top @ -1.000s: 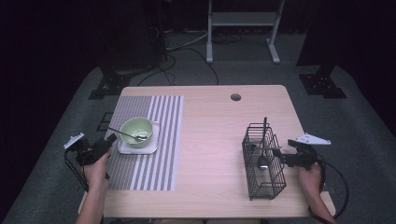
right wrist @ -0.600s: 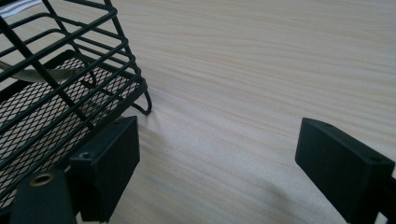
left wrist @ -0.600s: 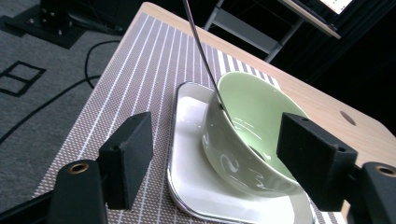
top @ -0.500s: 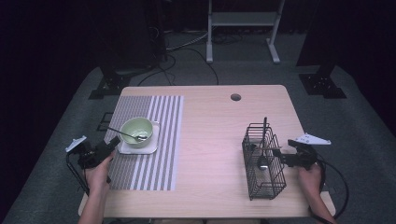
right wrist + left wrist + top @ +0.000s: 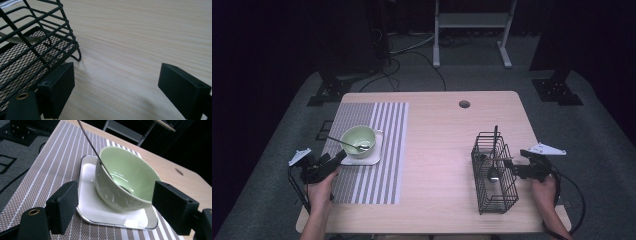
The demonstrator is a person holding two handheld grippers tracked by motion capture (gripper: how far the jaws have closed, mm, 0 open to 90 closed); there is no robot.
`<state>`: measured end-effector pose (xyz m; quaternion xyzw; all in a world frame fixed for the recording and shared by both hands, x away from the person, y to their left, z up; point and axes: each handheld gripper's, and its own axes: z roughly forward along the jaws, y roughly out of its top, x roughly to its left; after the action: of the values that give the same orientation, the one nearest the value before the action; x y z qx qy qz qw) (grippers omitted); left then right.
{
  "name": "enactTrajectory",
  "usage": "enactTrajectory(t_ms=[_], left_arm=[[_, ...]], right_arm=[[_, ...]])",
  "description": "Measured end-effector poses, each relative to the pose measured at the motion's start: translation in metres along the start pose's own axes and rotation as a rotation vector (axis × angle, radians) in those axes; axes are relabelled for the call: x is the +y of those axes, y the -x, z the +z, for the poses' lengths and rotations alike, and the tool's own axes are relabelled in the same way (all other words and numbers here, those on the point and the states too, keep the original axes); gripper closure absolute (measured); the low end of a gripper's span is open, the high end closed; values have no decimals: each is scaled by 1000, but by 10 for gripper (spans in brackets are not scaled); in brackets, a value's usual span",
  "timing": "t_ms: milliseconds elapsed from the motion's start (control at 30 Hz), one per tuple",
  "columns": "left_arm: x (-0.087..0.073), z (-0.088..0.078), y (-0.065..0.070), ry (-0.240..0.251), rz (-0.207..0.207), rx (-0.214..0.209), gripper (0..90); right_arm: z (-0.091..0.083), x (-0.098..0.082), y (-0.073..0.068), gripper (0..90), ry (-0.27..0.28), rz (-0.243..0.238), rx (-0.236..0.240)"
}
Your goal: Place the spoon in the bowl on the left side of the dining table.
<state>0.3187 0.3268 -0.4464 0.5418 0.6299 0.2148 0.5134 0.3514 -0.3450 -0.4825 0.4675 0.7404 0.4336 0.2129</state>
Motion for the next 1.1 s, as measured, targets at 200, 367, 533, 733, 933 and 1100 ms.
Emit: enactTrajectory(t_ms=[200, 367, 533, 733, 933, 1100], left_arm=[[-5, 1, 3, -11, 7, -8, 195], [-8, 1, 6, -15, 8, -15, 187], [-8, 0, 12, -10, 36, -20, 187], [-12, 2, 16, -21, 51, -25, 177], [-14, 2, 19, -23, 59, -31, 176], [-17, 2, 25, -28, 81, -47, 176]], right_arm=[[0, 0, 0, 128, 0, 1, 1], [0, 0, 0, 128, 0, 0, 1], [0, 0, 0, 128, 1, 3, 2], [0, 0, 0, 128, 2, 4, 3], [0, 0, 0, 128, 1, 1, 3], [0, 0, 0, 128, 1, 1, 3]])
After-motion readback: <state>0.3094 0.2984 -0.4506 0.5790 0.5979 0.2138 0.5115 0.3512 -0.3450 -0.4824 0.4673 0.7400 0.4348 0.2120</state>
